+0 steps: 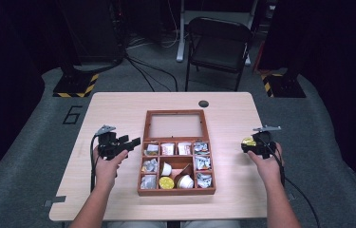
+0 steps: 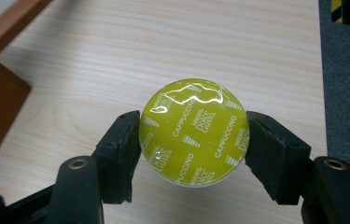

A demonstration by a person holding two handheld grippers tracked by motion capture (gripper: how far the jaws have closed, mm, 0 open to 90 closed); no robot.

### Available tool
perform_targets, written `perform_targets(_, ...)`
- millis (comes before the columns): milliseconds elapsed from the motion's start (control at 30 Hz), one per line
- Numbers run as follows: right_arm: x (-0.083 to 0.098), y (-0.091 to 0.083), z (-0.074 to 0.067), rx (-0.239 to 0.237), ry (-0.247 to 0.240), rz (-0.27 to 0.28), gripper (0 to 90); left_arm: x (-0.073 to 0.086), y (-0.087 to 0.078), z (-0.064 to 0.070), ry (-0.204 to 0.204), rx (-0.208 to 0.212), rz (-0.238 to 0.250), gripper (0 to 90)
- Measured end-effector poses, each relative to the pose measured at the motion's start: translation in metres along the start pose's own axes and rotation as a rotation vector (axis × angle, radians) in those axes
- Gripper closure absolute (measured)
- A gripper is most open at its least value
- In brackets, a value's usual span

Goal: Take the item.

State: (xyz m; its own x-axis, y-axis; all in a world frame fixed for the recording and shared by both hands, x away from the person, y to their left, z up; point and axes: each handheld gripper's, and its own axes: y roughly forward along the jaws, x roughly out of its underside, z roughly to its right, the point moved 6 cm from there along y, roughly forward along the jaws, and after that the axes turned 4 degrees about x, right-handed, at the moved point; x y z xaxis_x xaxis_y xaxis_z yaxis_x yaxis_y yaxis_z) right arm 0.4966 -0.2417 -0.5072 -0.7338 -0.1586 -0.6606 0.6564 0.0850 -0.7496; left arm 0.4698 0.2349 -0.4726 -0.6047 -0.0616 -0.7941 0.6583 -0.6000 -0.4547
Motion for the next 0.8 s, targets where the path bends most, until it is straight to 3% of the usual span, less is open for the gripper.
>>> perform_targets(100, 0.007, 0.008, 0.010, 0.007, 0.034, -0.023, 37.3, 0.001, 0.001, 0.000, 0.006, 0.000, -0.006, 34.5)
perform_targets(200, 0.009, 0.011, 0.012, 0.008, 0.034, -0.028, 37.3, 0.001, 0.001, -0.001, 0.008, -0.001, -0.005, 34.5)
perform_targets(267, 0.012, 0.012, 0.013, 0.016, 0.064, -0.048, 37.3, 0.001, 0.001, -0.001, 0.007, -0.001, -0.005, 34.5)
perform_targets(300, 0.013, 0.015, 0.015, 0.015, 0.047, -0.048, 37.3, 0.001, 0.001, 0.000, -0.003, 0.000, -0.004, 34.5)
perform_targets(800, 0.018, 0.021, 0.014, 0.029, 0.057, -0.058, 35.7, 0.002, 0.001, -0.001, -0.003, 0.000, -0.007, 34.5)
